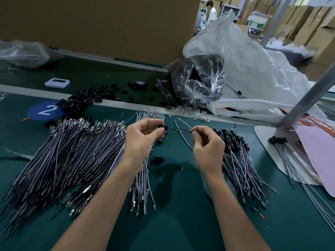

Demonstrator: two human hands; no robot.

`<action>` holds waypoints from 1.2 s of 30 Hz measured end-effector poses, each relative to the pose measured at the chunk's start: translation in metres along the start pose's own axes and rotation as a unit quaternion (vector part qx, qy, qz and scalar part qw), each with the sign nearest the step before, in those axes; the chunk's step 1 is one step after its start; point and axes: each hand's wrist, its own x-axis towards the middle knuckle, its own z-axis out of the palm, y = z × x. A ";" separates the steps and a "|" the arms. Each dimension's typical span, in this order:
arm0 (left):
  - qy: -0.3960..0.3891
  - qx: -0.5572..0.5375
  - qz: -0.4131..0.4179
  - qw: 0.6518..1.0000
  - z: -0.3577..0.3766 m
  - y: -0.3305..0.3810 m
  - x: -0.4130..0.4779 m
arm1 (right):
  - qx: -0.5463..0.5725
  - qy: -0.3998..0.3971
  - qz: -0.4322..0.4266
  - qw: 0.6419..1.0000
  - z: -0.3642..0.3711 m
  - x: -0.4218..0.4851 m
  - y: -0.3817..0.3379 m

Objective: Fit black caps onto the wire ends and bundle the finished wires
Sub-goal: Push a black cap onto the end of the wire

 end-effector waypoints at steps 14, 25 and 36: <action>-0.048 -0.003 -0.012 0.999 0.007 -0.001 -0.006 | -0.008 -0.009 -0.007 1.000 0.006 -0.005 -0.004; -0.037 -0.047 -0.022 0.998 0.009 -0.004 -0.003 | 0.007 -0.023 -0.009 1.000 0.007 -0.006 -0.005; 0.000 -0.092 -0.031 0.995 0.005 -0.005 0.000 | -0.096 0.034 -0.071 0.992 0.000 -0.003 -0.006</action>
